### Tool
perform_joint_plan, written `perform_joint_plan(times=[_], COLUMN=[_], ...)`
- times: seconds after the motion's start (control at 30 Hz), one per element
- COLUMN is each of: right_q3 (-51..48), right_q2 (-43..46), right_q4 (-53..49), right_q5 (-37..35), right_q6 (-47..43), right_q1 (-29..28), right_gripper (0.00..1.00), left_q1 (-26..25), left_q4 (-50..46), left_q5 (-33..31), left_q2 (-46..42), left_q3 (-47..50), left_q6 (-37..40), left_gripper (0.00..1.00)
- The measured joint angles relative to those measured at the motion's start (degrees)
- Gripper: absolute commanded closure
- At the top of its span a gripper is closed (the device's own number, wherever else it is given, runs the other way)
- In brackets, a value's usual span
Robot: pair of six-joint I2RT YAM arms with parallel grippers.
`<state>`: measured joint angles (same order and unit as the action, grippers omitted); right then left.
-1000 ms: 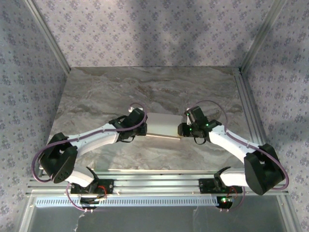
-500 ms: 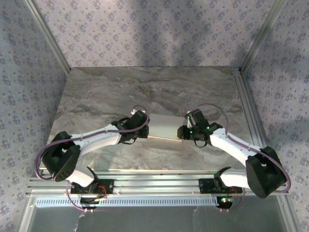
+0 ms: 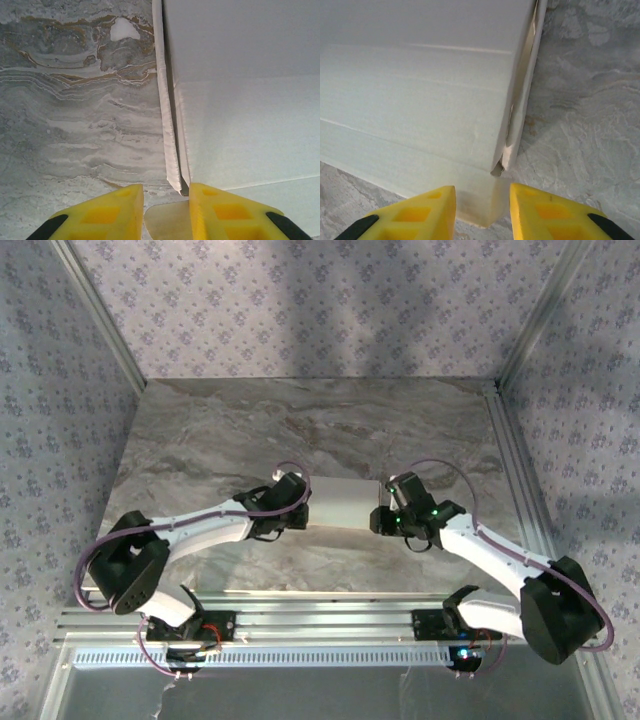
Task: Fold the paper box
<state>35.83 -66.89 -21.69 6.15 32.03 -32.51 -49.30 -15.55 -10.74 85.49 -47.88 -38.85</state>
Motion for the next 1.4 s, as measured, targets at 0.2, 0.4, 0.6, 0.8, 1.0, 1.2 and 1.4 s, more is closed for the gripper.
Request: perform_joint_plan(times=[0.2, 0.4, 0.6, 0.8, 1.0, 1.2, 1.4], right_q3=[-1.03, -1.22, -1.46, -1.46, -1.49, -1.49, -1.49], right_q2=[-0.13, -2.10, -2.34, -2.84, -3.04, -3.04, -3.04], right_q4=[0.20, 1.05, 1.77, 2.38, 2.64, 2.67, 2.93], right_q5=[-0.83, -1.05, -1.46, -1.44, -1.44, -1.40, -1.27], right_q6=[0.98, 1.44, 1.66, 1.70, 1.88, 1.86, 1.86], right_q1=[-1.18, -1.18, -1.18, -1.16, -1.11, -0.63, -0.17], right_gripper=[0.68, 0.70, 0.71, 0.72, 0.73, 0.74, 0.75], left_q1=[-0.39, -0.72, -0.72, -0.72, -0.76, -1.36, -1.36], left_q4=[0.76, 0.61, -0.04, -0.52, -0.59, -1.25, -3.98], left_q5=[0.00, 0.00, 0.00, 0.59, 1.38, 2.19, 1.42], left_q2=[0.57, 0.57, 0.55, 0.55, 0.55, -0.04, -2.19], left_q3=[0.46, 0.48, 0.48, 0.48, 0.48, 0.46, 0.00], left_q6=[-0.20, -0.13, 0.02, 0.11, -0.04, -0.48, -0.61], left_gripper=[0.71, 0.67, 0.65, 0.66, 0.63, 0.57, 0.52])
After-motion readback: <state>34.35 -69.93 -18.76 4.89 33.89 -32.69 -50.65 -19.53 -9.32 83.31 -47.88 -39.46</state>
